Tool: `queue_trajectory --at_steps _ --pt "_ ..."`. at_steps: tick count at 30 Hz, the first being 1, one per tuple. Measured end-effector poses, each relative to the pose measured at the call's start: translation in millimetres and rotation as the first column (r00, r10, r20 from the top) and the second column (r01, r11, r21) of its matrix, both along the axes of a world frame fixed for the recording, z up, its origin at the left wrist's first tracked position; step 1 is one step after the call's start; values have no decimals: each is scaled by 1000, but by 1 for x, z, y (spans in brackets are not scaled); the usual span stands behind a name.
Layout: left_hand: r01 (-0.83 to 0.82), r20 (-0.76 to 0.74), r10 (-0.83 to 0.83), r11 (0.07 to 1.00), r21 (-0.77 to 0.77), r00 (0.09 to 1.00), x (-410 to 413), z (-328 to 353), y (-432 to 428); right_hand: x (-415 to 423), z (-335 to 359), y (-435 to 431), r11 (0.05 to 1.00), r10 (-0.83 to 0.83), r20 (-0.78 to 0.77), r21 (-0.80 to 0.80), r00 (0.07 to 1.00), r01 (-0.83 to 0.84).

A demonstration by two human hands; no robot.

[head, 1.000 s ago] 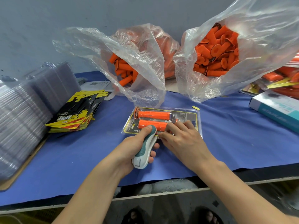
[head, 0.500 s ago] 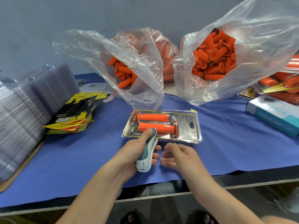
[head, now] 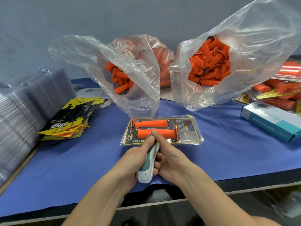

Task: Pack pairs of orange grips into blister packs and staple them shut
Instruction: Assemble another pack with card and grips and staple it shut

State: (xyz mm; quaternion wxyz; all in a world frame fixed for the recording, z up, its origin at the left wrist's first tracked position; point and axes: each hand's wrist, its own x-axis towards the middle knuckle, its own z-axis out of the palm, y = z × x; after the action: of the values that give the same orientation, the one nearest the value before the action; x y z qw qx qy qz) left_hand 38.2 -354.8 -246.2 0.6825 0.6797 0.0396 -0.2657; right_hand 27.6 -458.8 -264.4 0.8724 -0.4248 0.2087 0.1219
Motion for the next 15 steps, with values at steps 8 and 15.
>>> queue_trajectory --at_steps 8,15 --pt "-2 -15 1 1000 -24 1000 -5 1 0 5 -1 8 984 -71 11 -161 997 72" --pt "-84 21 84 996 -13 996 -7 -2 -7 6 -3 6 977 -32 10 -211 999 33"
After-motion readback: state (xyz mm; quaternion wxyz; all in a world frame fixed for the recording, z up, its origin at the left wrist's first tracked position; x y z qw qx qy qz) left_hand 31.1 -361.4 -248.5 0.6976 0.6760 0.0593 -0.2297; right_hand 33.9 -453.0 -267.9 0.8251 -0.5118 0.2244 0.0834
